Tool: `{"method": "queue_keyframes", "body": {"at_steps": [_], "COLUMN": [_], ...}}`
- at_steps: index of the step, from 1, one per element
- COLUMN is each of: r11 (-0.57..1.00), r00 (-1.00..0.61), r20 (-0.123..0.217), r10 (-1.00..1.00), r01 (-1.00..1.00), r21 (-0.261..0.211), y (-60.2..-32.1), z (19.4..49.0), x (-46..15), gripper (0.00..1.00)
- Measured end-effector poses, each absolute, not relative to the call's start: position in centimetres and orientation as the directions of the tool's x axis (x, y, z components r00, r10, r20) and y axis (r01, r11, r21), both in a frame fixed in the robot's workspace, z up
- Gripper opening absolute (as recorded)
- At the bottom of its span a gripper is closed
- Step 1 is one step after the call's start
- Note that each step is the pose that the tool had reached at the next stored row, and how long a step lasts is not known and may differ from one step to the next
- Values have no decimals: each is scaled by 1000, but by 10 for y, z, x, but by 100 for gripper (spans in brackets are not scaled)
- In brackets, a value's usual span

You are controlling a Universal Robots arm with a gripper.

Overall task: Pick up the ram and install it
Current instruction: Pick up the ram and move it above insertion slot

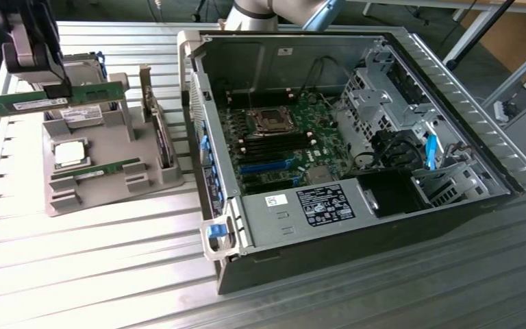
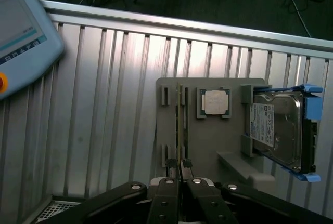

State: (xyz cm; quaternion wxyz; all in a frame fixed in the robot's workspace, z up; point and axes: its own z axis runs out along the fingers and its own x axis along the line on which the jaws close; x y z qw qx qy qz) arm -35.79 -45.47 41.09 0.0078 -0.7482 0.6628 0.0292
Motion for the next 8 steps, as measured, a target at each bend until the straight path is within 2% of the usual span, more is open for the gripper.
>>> {"method": "queue_keyframes", "body": {"at_steps": [8], "r11": [-121], "r00": [120], "r20": [-53], "r10": [-991], "r01": [-992], "r21": [27], "y": [-455], "z": [411], "x": [-343], "gripper": [11]}}
